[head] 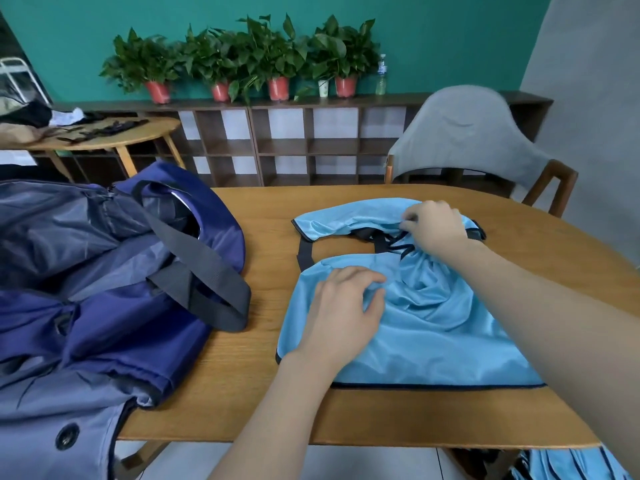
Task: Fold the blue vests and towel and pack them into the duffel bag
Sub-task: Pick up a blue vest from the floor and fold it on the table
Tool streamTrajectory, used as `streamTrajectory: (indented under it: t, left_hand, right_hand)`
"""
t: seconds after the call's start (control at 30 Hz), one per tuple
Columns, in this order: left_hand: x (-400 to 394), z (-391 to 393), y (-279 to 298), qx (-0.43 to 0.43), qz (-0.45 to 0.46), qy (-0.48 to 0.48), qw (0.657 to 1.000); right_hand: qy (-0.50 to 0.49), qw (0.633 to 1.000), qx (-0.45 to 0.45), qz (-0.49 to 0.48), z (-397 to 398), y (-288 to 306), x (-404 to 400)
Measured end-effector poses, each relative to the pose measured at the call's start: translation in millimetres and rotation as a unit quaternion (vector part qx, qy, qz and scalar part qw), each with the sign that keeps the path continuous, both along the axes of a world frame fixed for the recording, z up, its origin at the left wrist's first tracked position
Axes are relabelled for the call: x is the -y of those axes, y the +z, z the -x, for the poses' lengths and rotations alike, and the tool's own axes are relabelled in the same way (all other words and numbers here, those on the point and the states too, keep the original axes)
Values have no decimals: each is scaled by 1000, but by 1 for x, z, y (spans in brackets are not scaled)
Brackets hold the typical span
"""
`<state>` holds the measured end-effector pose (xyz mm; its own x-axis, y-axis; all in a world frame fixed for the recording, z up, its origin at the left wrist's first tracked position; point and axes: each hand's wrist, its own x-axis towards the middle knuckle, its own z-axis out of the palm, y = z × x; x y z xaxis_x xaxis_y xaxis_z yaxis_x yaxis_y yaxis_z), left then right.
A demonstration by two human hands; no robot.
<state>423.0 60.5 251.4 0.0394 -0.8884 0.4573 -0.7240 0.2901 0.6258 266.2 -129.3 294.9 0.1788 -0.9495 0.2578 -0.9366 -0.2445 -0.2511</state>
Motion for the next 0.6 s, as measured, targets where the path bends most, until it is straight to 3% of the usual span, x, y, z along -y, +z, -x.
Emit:
streamTrajectory:
  t: [0.13,0.27,0.43,0.6]
  left_hand:
    - [2,-2,2,-9,10,7,1000]
    - [-1,5,8,-28,42,20,999]
    - [-15,21,16,-84,102,48,990]
    - [-29,44,17,-29,160,16,987]
  right_hand:
    - [45,979,200,23,9,22,-12]
    - [96,944,310,62,22,58,-52]
    - [149,926,346,-3,45,78,-123]
    - [147,916,367,-68,57,41,-175]
